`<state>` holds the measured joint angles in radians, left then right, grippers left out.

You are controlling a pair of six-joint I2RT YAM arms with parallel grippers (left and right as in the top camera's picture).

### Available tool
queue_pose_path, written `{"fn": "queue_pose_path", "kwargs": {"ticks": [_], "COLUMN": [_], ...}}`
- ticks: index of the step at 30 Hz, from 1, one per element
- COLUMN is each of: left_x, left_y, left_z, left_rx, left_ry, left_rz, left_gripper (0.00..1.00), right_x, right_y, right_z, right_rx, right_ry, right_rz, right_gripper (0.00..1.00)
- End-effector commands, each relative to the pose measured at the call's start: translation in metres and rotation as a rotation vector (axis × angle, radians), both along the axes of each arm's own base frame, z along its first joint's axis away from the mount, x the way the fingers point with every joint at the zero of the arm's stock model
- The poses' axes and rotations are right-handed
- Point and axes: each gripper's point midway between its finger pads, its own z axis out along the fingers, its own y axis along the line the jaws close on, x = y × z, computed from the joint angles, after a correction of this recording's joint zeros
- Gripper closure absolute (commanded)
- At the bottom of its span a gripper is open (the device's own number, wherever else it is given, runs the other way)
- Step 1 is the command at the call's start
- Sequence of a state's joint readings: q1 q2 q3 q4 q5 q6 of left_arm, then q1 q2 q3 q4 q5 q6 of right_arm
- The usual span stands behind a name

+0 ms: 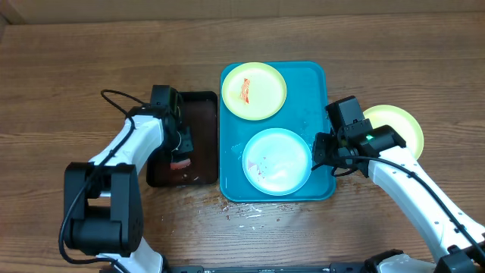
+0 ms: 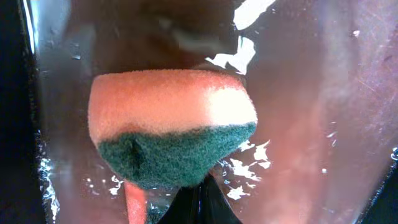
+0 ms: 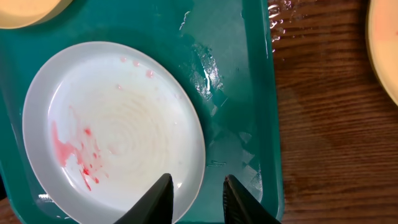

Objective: Clean dirty plates on tray and stack at the side
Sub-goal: 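Grasp the sponge in the black tray with the left gripper and lift it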

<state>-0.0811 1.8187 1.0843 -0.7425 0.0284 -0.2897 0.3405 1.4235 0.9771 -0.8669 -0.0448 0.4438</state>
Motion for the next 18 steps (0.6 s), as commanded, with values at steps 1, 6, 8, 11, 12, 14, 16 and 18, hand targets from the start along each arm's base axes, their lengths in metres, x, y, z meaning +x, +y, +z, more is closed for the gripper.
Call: {"fn": "queue_pose_path", "kwargs": {"ticks": [1, 6, 8, 11, 12, 14, 16, 18], "left_x": [-0.022, -0.013, -0.006, 0.003, 0.005, 0.006, 0.002, -0.004], "left_y": [-0.008, -0.009, -0.008, -0.005, -0.002, 0.004, 0.013, 0.017], "left_z": [-0.026, 0.001, 0.019, 0.038, 0.041, 0.041, 0.036, 0.028], "left_rx": [-0.040, -0.040, -0.032, -0.009, 0.004, 0.044, 0.091, 0.114], "left_ry": [0.116, 0.114, 0.106, 0.092, 0.087, 0.083, 0.092, 0.112], "left_rz": [-0.005, -0.004, -0.004, -0.003, -0.002, 0.000, 0.003, 0.011], "left_gripper": [0.96, 0.89, 0.72, 0.48, 0.45, 0.41, 0.39, 0.39], "right_x": [0.004, 0.004, 0.004, 0.004, 0.004, 0.004, 0.004, 0.004], "right_y": [0.001, 0.001, 0.001, 0.001, 0.001, 0.001, 0.001, 0.001], "right_z": [0.008, 0.008, 0.008, 0.008, 0.008, 0.008, 0.008, 0.008], "right_rx": [0.009, 0.008, 0.008, 0.008, 0.008, 0.008, 0.008, 0.008], "right_ry": [-0.023, -0.022, -0.022, -0.022, -0.022, -0.022, -0.022, -0.023], "right_rz": [0.001, 0.001, 0.001, 0.001, 0.001, 0.001, 0.001, 0.001], "right_gripper": [0.71, 0.71, 0.71, 0.71, 0.71, 0.71, 0.71, 0.71]}}
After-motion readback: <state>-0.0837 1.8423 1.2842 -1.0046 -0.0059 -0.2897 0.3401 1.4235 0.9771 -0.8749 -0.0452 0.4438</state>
